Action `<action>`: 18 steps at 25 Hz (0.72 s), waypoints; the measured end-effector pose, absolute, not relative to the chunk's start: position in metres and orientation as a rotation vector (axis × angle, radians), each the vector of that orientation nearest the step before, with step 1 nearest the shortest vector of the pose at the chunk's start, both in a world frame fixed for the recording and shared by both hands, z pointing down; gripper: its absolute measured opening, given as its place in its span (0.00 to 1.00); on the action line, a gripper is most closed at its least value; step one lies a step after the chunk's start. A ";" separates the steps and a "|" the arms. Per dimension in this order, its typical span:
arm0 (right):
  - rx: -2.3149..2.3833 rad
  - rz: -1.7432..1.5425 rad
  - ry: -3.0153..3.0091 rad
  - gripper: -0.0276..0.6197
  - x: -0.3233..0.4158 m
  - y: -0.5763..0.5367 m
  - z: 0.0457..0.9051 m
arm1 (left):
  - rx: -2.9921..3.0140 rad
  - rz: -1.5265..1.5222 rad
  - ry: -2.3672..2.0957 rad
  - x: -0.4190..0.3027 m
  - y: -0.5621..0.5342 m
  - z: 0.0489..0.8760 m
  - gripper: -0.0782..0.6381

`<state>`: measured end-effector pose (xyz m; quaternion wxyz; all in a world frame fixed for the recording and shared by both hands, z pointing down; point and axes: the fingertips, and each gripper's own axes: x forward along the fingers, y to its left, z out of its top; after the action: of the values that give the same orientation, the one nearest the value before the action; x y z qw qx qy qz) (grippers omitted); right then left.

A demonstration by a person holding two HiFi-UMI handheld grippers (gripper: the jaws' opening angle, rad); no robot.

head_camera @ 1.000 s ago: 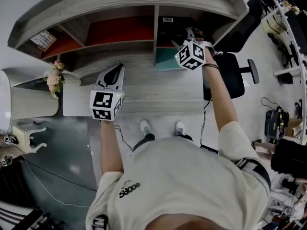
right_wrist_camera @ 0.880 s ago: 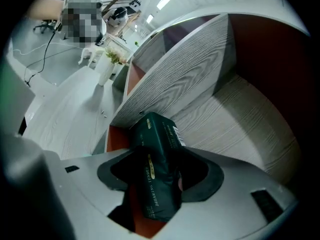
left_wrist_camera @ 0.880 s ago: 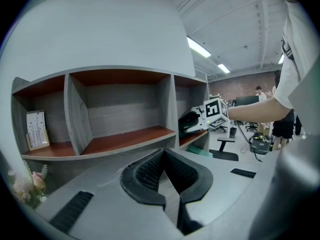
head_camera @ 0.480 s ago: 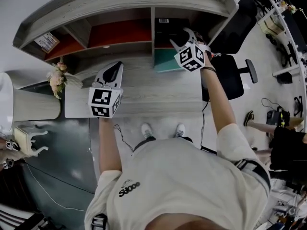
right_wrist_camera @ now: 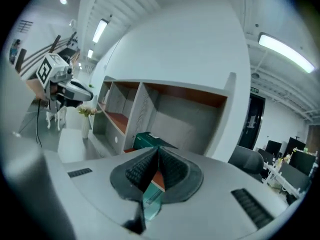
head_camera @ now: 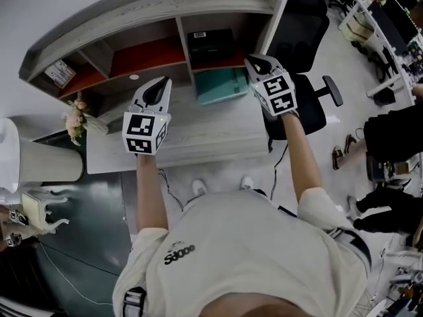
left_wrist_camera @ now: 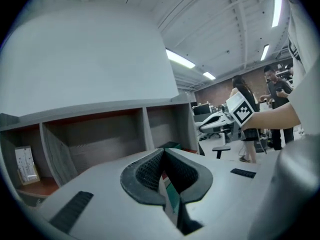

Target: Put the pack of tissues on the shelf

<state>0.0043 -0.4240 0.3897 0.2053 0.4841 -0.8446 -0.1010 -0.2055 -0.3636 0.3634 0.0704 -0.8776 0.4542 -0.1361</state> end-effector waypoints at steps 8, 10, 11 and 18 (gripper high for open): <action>1.482 -0.289 -2.375 0.05 0.058 -0.373 0.331 | -2.626 -0.348 1.278 -0.163 -0.353 0.335 0.13; 1.504 -0.323 -2.380 0.05 0.064 -0.363 0.314 | -2.615 -0.337 1.262 -0.157 -0.349 0.326 0.13; 1.511 -0.339 -2.383 0.05 0.065 -0.359 0.307 | -2.608 -0.331 1.255 -0.154 -0.347 0.321 0.13; 1.486 -0.452 -2.428 0.05 0.051 -0.341 0.272 | -2.547 -0.295 1.240 -0.151 -0.335 0.291 0.13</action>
<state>0.0512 -0.3413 0.2717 0.1293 0.5112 -0.8353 -0.1556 -0.1515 -0.3351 0.2911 0.1463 -0.8846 0.4308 -0.1025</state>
